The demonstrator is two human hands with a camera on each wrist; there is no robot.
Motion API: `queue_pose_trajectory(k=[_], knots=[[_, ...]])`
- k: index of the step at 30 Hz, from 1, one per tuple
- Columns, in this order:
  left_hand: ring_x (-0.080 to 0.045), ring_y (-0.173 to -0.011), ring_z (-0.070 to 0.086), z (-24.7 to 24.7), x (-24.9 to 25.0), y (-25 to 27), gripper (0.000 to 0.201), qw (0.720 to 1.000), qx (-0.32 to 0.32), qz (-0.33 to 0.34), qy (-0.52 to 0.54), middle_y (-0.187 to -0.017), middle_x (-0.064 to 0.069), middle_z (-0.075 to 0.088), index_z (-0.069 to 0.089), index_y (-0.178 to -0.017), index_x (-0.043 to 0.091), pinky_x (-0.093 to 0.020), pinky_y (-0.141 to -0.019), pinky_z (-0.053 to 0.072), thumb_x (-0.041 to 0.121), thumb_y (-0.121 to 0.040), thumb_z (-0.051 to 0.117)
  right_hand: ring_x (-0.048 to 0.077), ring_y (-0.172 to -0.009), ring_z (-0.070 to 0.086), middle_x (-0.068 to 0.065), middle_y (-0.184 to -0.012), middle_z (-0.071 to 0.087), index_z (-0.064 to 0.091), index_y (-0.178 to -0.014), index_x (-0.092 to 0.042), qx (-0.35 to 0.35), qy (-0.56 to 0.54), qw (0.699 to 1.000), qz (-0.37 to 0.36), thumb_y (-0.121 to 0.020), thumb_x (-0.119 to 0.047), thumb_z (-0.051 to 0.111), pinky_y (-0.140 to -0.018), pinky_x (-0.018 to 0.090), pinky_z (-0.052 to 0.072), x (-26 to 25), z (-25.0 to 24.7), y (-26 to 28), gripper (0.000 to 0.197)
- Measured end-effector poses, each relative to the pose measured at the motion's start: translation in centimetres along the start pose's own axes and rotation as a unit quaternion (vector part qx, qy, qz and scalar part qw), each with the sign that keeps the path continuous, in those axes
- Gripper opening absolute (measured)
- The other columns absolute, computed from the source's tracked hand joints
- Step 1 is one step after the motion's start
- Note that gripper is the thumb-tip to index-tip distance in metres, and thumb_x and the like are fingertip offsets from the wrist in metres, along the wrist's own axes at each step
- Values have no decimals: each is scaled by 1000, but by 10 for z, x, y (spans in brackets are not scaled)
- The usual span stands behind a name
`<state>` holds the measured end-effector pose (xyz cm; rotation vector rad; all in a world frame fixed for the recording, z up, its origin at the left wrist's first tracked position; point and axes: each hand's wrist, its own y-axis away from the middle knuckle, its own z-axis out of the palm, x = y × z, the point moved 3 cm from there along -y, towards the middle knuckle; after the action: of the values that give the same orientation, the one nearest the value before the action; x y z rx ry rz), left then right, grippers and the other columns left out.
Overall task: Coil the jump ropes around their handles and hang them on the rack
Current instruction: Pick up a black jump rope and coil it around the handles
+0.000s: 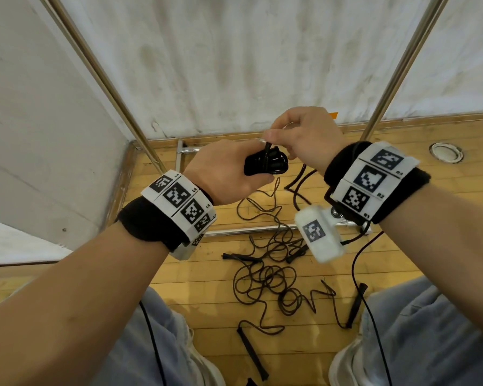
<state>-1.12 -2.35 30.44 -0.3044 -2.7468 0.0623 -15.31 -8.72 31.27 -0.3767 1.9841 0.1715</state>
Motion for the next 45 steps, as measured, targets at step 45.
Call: queue_pose_trajectory(k=[45], knots=[[-10, -65, 63, -32, 11, 3, 25, 944, 151, -71, 283, -79, 4, 64, 49, -107, 22, -31, -58, 52, 39, -92, 58, -1, -57, 51, -13, -63, 60, 59, -79, -20, -108, 4, 994, -9, -95, -6, 46, -60, 20, 40, -1, 39, 13, 25]])
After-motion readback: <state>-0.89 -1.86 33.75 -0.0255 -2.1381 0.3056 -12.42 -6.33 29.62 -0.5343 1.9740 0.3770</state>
